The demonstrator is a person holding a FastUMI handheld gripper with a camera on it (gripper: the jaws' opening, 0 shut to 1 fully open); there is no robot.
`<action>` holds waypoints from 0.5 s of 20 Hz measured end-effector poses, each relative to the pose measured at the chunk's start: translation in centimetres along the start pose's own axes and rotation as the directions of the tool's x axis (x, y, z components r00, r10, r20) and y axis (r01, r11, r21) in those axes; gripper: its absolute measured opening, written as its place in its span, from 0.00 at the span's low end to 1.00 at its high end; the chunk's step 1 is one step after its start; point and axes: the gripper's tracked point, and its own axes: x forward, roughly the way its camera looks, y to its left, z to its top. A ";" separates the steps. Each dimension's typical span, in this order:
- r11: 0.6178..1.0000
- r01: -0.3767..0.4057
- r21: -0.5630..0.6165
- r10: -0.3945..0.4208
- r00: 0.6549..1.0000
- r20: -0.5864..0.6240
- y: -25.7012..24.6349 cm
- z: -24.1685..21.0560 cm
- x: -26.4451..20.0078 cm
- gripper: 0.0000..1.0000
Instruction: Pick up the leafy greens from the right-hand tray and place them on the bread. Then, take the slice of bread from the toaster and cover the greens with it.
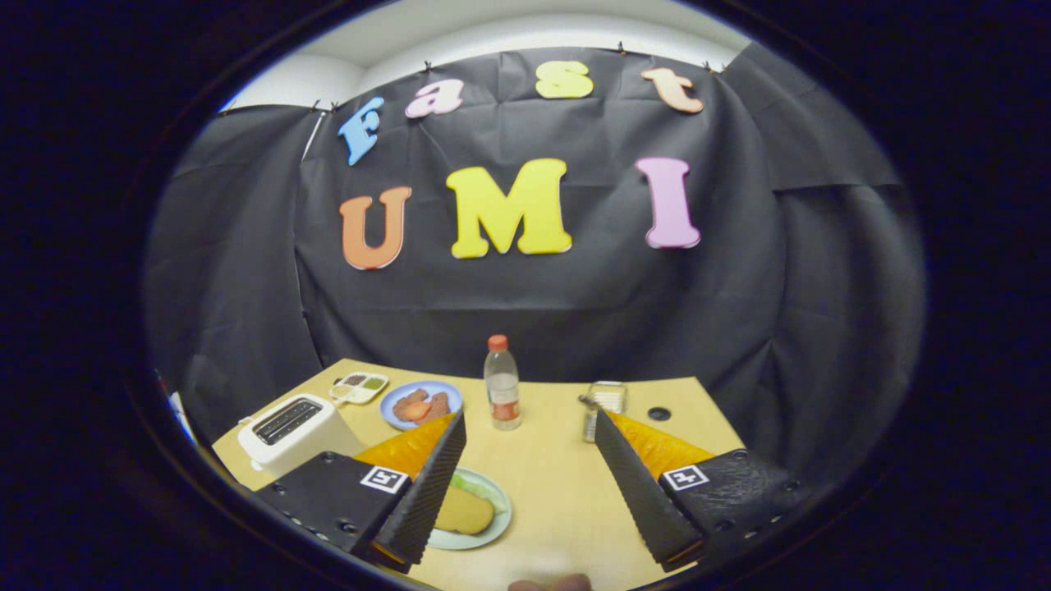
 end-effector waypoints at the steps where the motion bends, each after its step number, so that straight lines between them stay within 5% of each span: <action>1: 1.000 0.019 -0.006 -0.019 1.000 0.025 -1.6 1.2 -1.6 0.96; 10: 0.989 0.150 0.017 -0.151 0.977 0.152 -13.4 7.4 -11.7 0.96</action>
